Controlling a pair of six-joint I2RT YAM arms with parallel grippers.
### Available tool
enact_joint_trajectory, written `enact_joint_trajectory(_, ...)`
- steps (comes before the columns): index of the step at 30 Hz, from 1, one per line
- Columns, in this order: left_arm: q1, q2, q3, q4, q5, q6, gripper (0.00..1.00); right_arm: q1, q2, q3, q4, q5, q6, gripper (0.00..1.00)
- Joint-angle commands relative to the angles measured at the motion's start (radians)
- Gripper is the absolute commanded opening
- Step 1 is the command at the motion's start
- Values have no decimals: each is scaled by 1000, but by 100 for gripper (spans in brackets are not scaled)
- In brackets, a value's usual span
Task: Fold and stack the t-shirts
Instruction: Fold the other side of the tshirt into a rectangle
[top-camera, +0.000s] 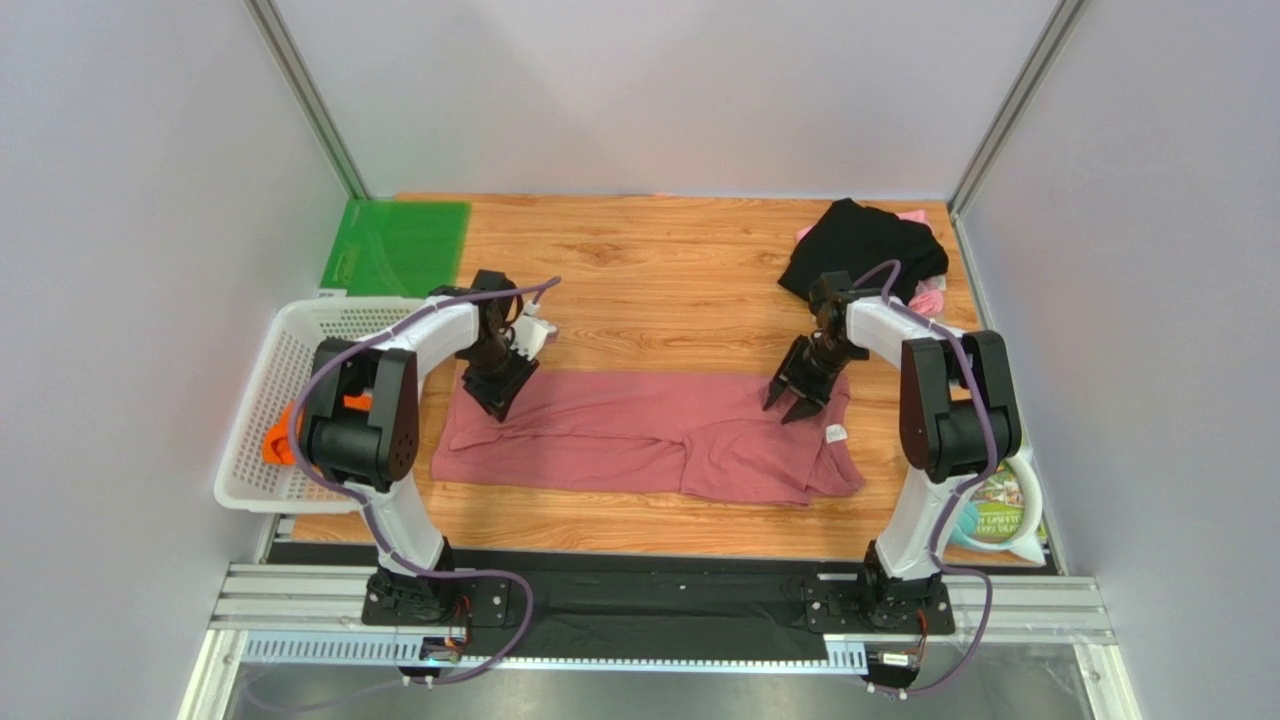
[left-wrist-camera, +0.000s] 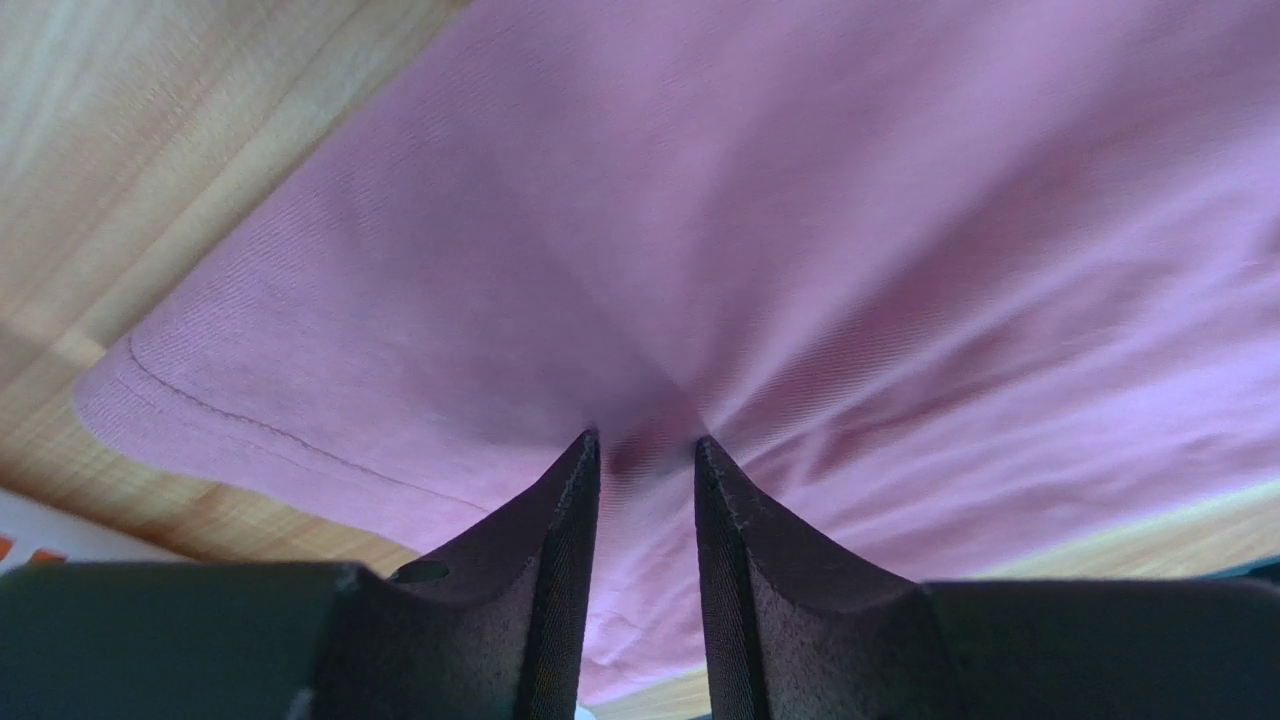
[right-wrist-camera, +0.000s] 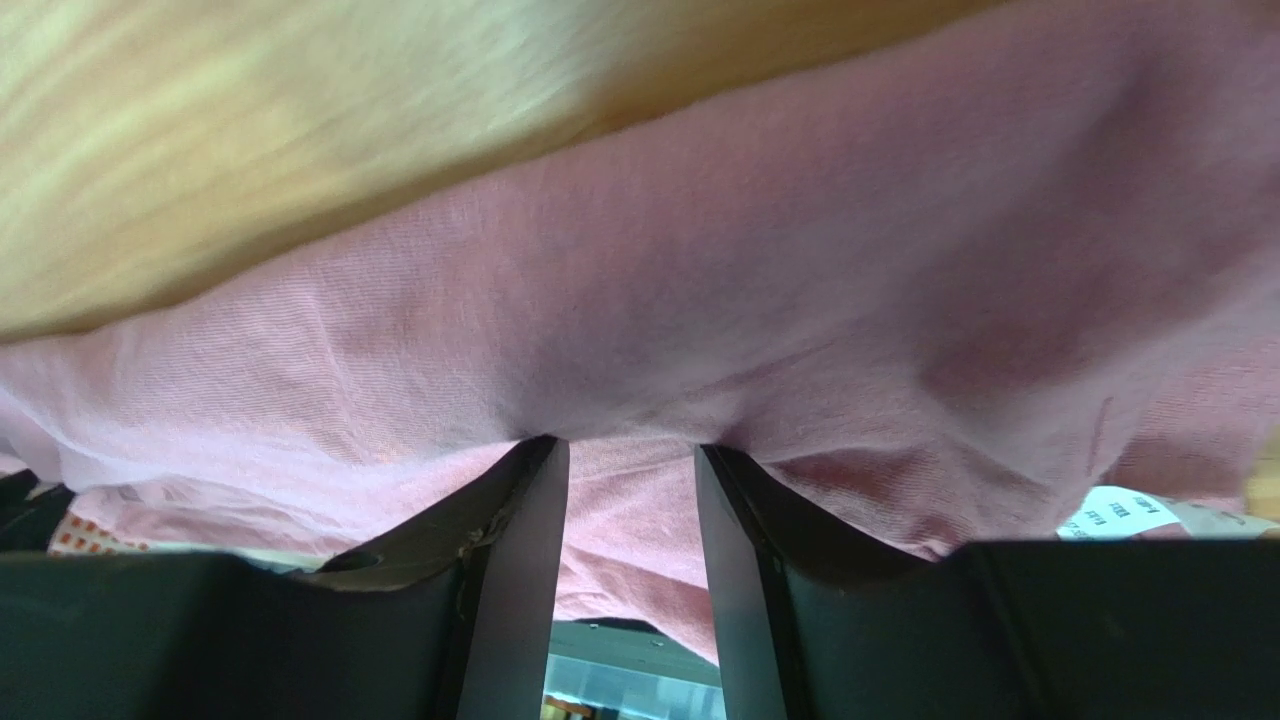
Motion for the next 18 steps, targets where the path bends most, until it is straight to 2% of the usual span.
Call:
enact_joint_trajectory(1,55,73,-3,53,-17,41,37,-56,42,46,-22,73,-47,43)
enact_joint_trajectory(9,98,157,63,62,-66,54,36,-73,104,91,-22,62,-68,44)
enact_joint_trajectory(13,100,105,86,44,-53,40,36,-77,116,127,-19,64,-75,44)
enact_joint_trajectory(18,98,-11,150,-22,-60,6,37,-71,56,184,-48,79,-90,46)
